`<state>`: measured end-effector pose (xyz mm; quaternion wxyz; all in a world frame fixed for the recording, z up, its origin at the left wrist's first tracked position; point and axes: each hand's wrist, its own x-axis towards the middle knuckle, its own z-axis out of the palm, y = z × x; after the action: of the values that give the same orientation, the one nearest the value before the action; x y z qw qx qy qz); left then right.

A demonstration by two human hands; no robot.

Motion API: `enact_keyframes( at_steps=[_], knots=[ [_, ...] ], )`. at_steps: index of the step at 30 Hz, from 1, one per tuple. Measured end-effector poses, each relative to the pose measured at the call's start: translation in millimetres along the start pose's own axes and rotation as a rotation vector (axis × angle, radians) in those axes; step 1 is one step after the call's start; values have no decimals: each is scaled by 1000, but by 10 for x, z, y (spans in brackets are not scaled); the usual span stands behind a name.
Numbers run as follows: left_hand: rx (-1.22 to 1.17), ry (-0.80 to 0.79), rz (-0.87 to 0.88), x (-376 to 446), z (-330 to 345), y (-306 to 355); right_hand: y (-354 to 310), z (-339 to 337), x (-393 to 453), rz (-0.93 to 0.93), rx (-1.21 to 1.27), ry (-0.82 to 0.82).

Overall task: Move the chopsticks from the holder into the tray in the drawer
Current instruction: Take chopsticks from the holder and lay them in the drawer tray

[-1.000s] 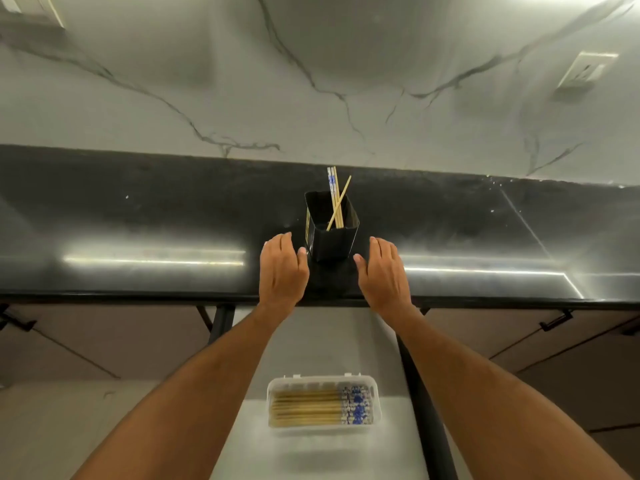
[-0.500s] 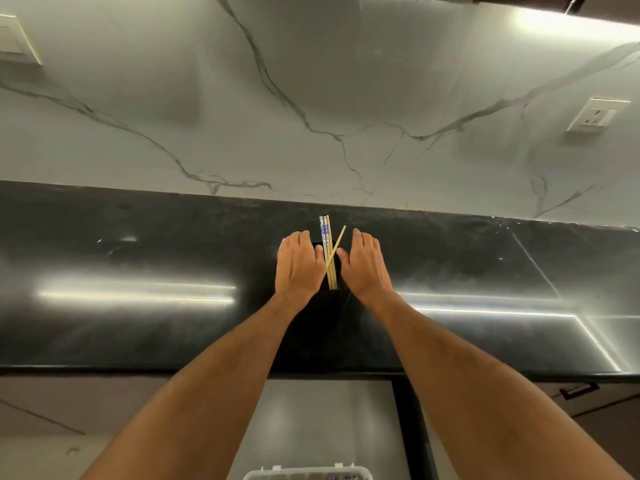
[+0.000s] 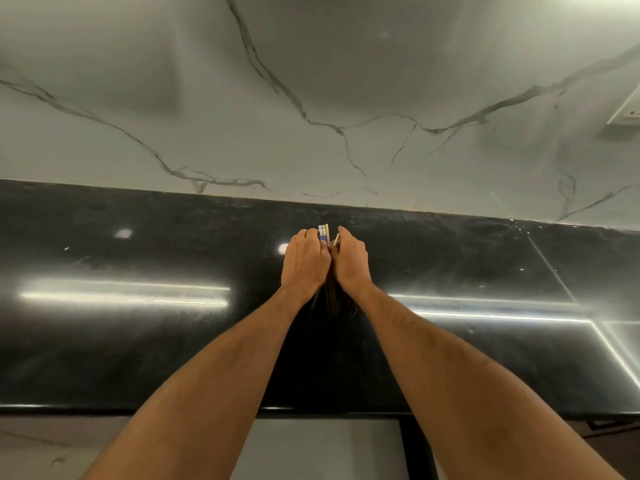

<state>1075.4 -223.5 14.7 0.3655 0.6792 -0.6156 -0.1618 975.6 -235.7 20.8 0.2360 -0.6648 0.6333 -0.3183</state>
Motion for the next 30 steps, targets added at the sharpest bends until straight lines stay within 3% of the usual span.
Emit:
enact_keyframes(
  at_steps=[6,11,22,26,30],
  knots=[
    [-117,-26,-7,27,42,-19,-97,-16,72,-45,122,57],
    [-159,-28,39,1,58,-17,-135,-46,86,75,247,135],
    [-311,-22,256,-156,-1,53,-279,-179,57,133,380,203],
    [-360,-95,151,-181,6,106,-418,-300,45,145,445,229],
    [-473,-54,74,-160,-29,261,-595,-474,14,106,507,245]
  ],
)
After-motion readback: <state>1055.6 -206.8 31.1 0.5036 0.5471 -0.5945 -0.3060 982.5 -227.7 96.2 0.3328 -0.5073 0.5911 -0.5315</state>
